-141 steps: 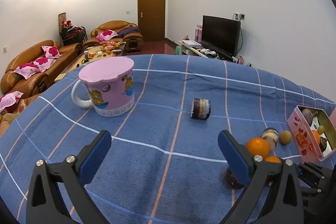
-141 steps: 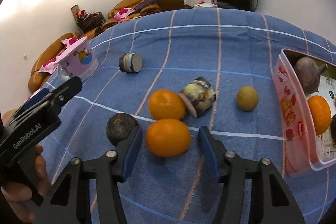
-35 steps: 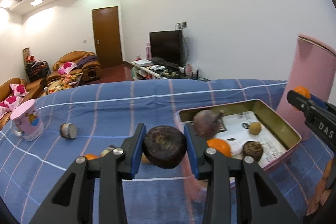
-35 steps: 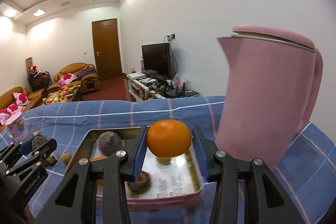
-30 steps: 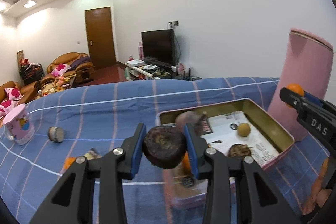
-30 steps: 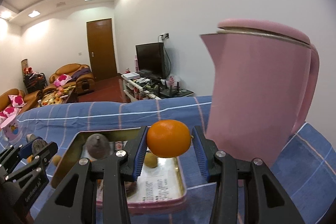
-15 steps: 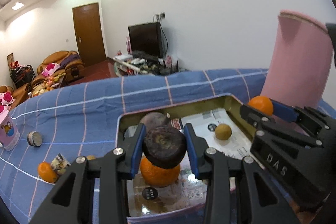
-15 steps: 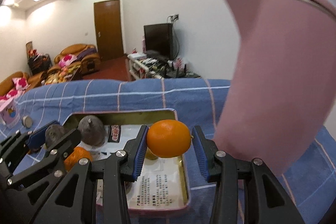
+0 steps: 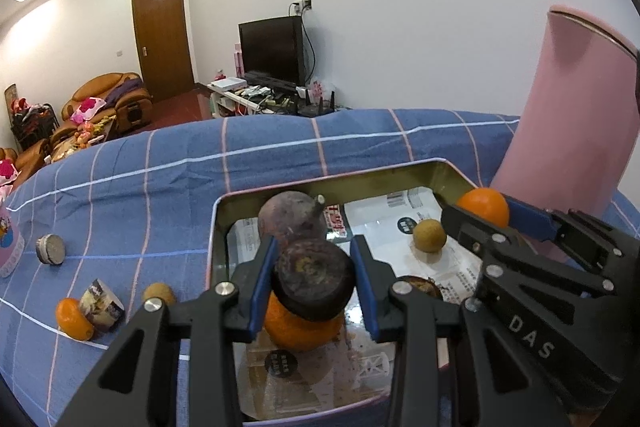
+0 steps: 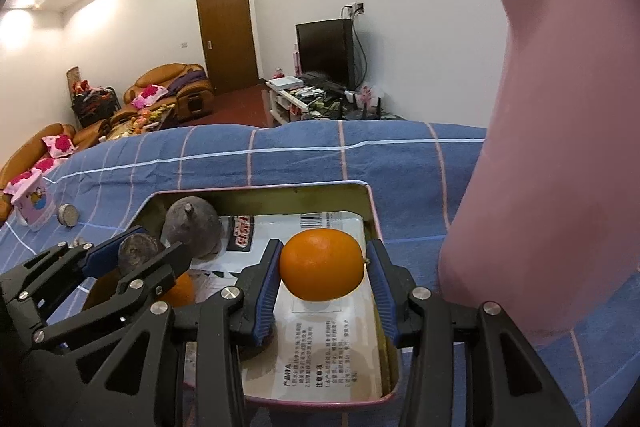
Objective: Organize fruits
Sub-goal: 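Carry the dark fruit and orange into the tin box and open both tools, then lift both open tools out of the tin box back over the table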
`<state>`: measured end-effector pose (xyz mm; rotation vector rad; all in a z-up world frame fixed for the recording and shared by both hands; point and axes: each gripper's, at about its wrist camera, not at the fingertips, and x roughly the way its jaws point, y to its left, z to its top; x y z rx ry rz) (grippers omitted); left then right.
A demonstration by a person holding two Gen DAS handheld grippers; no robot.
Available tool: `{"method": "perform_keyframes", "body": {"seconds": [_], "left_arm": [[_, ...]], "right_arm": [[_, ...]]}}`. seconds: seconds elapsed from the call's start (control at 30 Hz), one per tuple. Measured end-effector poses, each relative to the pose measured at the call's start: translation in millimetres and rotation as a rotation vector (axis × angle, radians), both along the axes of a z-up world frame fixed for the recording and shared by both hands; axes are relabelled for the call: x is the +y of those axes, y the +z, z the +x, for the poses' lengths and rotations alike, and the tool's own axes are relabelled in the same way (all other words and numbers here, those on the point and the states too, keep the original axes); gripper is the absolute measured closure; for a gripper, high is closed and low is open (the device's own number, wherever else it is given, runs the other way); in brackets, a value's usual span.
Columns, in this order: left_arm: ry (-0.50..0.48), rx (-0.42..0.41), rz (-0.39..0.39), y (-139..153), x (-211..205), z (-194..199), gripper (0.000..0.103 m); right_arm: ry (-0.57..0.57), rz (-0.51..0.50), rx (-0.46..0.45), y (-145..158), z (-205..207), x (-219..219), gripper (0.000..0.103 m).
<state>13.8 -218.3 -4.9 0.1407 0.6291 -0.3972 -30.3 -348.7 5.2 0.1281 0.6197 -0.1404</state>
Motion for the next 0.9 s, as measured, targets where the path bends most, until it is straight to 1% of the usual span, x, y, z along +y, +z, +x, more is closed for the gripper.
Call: {"method": "perform_keyframes", "body": {"seconds": [0.17, 0.27, 0.37, 0.4, 0.43, 0.47, 0.5, 0.57, 0.63, 0.67, 0.73, 0.9], "left_arm": [[0.014, -0.007, 0.002, 1.1, 2.6, -0.7, 0.064], [0.024, -0.015, -0.003, 2.1, 4.0, -1.0, 0.062], [0.046, -0.034, 0.001, 3.0, 6.7, -2.5, 0.052], [0.054, -0.036, 0.000, 3.2, 7.6, -1.9, 0.044], [0.064, -0.037, -0.002, 3.5, 9.2, -1.1, 0.027], [0.060, -0.038, -0.008, 3.8, 10.5, -1.5, 0.016], [0.053, -0.047, -0.014, 4.6, 11.5, -3.5, 0.000], [0.041, -0.107, -0.015, 9.6, 9.8, -13.3, 0.000], [0.018, -0.149, 0.011, 11.9, 3.7, -19.2, 0.000], [0.021, -0.175, 0.037, 12.4, 0.4, -22.5, 0.000], [0.031, -0.199, 0.063, 12.7, -2.6, -25.2, 0.000], [0.043, -0.200, 0.038, 14.9, 4.0, -23.9, 0.000]], "right_arm": [[0.037, 0.094, 0.018, -5.2, 5.8, -7.4, 0.058], [0.051, 0.138, 0.010, -5.4, 6.5, -8.3, 0.058], [0.046, 0.137, -0.013, -1.9, 3.4, -7.4, 0.058], [0.041, 0.137, -0.024, -0.3, 1.1, -7.7, 0.058], [0.040, 0.142, -0.034, 0.8, -0.1, -8.2, 0.058], [0.045, 0.158, -0.052, 2.6, -2.0, -9.3, 0.053], [0.049, 0.171, -0.073, 5.2, -4.8, -10.1, 0.039], [0.042, 0.160, -0.132, 11.0, -11.2, -7.7, 0.027], [0.040, 0.113, -0.169, 17.5, -16.4, -1.3, 0.026], [0.035, 0.082, -0.180, 19.8, -18.1, 2.6, 0.026], [0.017, 0.040, -0.200, 22.5, -20.4, 7.3, 0.026], [-0.055, -0.040, -0.277, 28.4, -29.4, 9.2, 0.026]]}}
